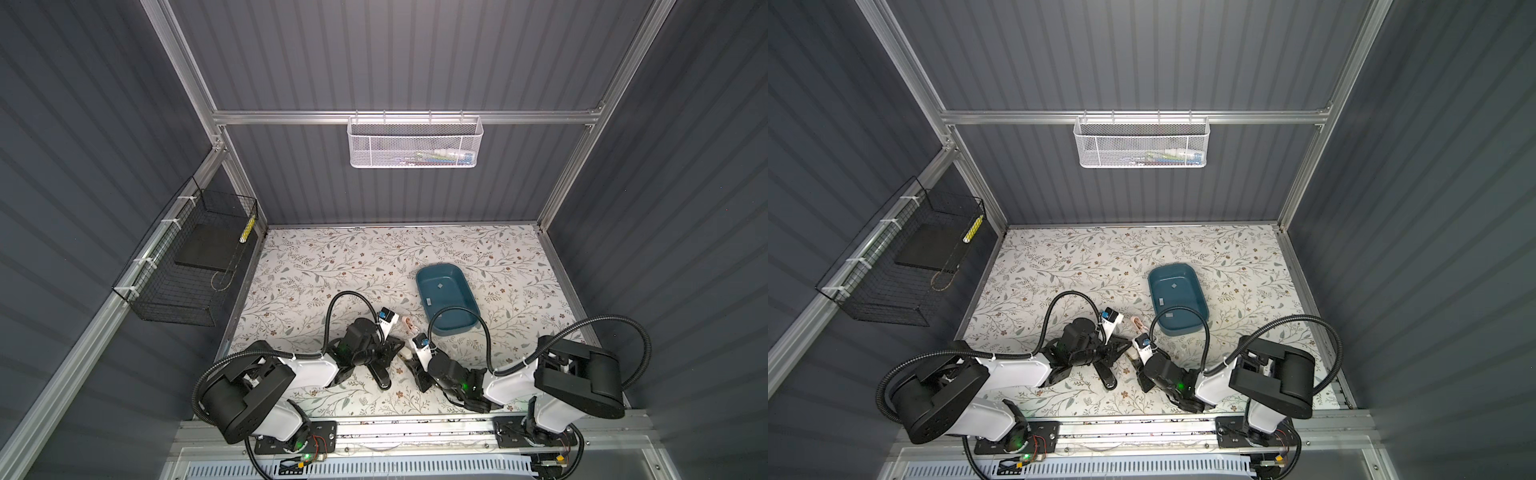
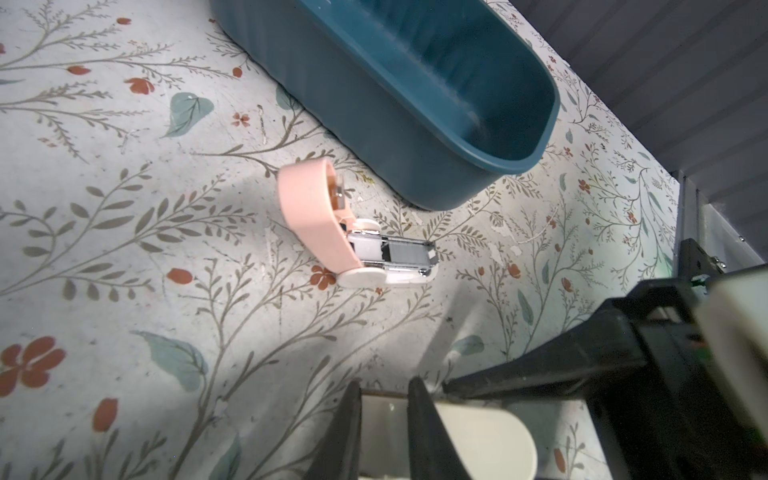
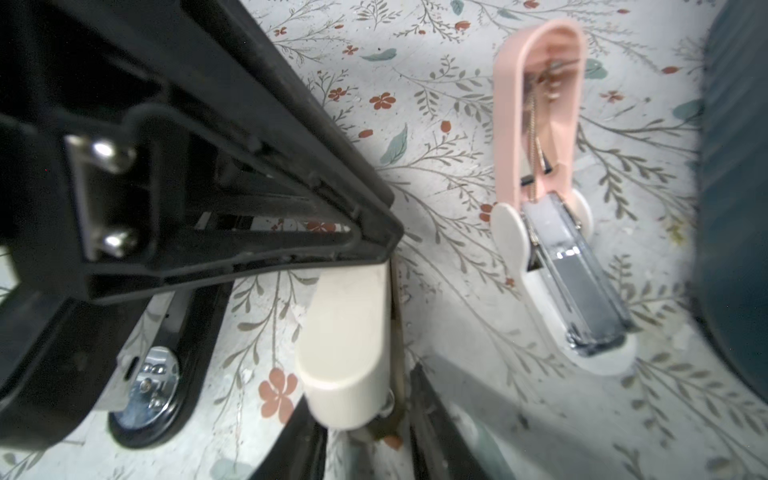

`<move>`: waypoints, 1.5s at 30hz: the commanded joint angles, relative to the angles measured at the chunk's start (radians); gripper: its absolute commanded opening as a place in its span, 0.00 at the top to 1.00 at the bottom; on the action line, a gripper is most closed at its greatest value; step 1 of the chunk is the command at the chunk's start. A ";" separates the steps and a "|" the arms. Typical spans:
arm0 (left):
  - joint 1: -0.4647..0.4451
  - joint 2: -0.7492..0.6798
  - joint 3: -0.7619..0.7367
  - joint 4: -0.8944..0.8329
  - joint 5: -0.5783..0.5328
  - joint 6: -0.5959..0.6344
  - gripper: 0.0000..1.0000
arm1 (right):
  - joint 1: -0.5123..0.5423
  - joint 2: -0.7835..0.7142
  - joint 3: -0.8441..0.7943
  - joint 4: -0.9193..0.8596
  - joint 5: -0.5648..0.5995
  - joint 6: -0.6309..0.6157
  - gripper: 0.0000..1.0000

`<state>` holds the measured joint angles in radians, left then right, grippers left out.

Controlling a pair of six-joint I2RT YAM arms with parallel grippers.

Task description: Load the staples into the stapler

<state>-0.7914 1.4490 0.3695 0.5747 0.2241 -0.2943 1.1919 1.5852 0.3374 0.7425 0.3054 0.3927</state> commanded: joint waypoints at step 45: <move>-0.018 -0.013 -0.006 -0.056 -0.023 0.021 0.77 | 0.015 0.037 0.089 -0.220 0.006 0.086 0.86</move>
<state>-0.7998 1.4460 0.3649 0.5579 0.2085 -0.2943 1.1946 1.5589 0.4709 0.5671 0.3256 0.4442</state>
